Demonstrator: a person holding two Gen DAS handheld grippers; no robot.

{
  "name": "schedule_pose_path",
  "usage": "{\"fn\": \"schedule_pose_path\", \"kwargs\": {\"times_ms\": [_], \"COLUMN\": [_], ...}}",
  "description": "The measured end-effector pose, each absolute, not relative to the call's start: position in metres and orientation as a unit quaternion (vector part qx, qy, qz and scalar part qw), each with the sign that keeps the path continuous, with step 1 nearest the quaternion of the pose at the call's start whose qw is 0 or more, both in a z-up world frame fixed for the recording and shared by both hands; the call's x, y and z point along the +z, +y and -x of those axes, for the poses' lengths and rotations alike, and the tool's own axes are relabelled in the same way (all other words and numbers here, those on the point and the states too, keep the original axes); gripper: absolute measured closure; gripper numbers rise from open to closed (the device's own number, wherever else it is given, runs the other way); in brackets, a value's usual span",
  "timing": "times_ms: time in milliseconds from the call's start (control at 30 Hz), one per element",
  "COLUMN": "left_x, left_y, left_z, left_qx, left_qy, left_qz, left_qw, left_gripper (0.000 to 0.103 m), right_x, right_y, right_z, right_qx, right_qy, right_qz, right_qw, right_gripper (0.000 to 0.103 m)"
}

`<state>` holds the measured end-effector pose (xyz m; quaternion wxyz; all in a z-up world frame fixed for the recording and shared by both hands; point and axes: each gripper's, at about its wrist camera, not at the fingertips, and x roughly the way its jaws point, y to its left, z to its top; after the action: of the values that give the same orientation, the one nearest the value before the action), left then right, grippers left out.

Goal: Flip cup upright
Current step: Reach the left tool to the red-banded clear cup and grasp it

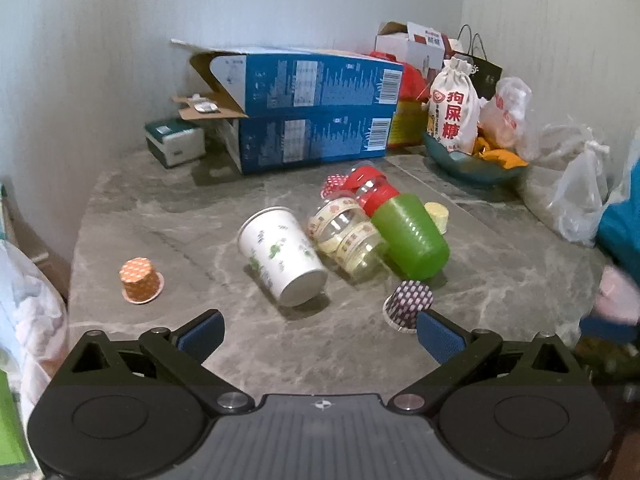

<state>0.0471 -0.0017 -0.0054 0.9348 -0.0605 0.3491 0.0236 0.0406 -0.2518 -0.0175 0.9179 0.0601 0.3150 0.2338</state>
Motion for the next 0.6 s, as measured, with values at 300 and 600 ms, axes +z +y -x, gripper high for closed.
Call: {"fn": "schedule_pose_path", "kwargs": {"times_ms": [300,600], "left_x": [0.027,-0.016], "left_y": [-0.023,-0.051], "left_z": [-0.188,-0.314], "left_qx": [0.008,0.051], "left_qy": [0.418,0.516], "left_qz": [0.151,0.185], "left_qw": [0.896,0.835], "left_gripper": [0.004,0.018], "right_x": [-0.025,-0.036], "right_y": [-0.278,-0.301], "right_z": [-0.055,-0.067], "right_qx": [0.234,0.242], "right_qy": [0.320,0.326], "right_qz": [-0.084,-0.106], "right_qw": [0.914,0.908], "right_gripper": [0.001,0.001]}}
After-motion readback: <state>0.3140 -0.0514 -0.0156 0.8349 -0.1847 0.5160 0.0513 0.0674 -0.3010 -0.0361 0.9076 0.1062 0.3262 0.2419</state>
